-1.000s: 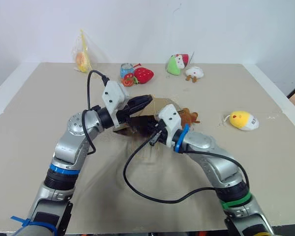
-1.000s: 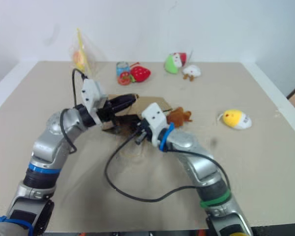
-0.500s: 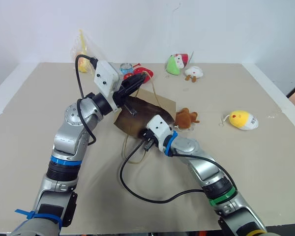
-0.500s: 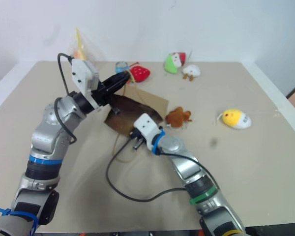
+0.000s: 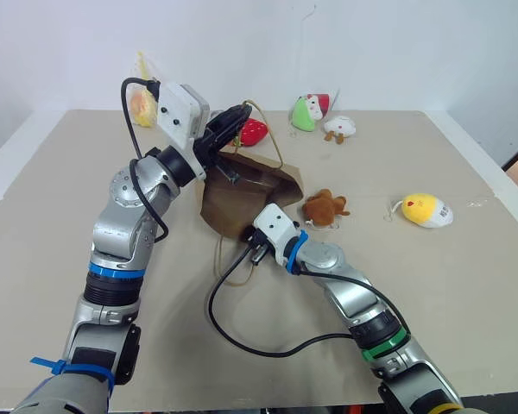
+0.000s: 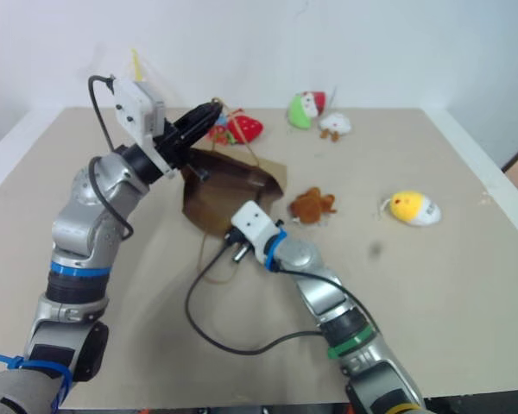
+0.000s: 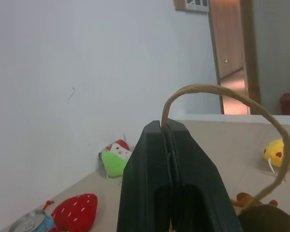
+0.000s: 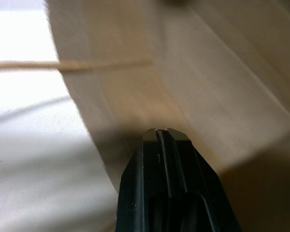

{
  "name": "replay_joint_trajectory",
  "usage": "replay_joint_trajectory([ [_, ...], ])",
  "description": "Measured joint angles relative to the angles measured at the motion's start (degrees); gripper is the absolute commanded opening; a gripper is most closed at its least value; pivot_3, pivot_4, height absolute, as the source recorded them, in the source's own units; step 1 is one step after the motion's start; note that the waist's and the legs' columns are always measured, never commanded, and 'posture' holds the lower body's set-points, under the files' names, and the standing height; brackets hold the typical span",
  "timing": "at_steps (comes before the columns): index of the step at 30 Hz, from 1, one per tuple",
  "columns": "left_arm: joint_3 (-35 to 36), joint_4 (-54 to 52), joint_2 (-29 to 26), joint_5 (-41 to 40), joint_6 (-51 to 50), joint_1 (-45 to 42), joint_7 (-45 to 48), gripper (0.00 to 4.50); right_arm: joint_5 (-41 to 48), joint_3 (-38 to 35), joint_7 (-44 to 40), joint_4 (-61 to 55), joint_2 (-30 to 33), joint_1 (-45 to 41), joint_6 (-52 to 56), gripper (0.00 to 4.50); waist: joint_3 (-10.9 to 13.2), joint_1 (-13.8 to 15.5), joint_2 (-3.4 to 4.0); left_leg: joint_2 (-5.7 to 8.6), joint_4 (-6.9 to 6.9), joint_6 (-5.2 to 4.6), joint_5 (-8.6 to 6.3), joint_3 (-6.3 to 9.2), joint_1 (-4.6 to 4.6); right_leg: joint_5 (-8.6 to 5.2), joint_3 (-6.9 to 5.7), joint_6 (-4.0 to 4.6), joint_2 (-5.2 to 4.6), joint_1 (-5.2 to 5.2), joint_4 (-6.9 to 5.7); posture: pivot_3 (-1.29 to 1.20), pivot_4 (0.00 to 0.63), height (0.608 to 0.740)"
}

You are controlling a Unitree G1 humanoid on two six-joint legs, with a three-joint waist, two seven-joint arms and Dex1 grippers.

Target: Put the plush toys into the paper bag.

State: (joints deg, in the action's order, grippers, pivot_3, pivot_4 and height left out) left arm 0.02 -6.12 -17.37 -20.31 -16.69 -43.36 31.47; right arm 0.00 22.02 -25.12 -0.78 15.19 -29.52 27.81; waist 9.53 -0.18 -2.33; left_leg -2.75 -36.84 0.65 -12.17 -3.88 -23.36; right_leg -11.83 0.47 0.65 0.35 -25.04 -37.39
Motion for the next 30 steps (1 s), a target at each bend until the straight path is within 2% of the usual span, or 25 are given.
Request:
replay_joint_trajectory([
  [12,2.87,-1.86,0.62,0.06,-1.03,1.54,-6.45,0.00,-0.33,-0.27,-0.94,-0.01,-0.68,0.00,0.08,0.03,0.00,-0.89,0.00,0.02,0.01,0.00,0.00,0.00,-0.01,0.01,0.01,-0.02,-0.05,0.00,0.00,0.00,0.150,0.740],
  [30,1.36,-6.61,0.47,-1.58,2.59,-0.28,-0.93,0.00,-0.40,-1.19,-1.31,0.00,-1.22,-0.06,0.09,0.03,0.00,-1.01,0.00,0.01,0.01,0.01,0.00,-0.03,0.00,0.02,0.05,-0.03,-0.01,-0.01,0.00,0.00,0.150,0.740],
])
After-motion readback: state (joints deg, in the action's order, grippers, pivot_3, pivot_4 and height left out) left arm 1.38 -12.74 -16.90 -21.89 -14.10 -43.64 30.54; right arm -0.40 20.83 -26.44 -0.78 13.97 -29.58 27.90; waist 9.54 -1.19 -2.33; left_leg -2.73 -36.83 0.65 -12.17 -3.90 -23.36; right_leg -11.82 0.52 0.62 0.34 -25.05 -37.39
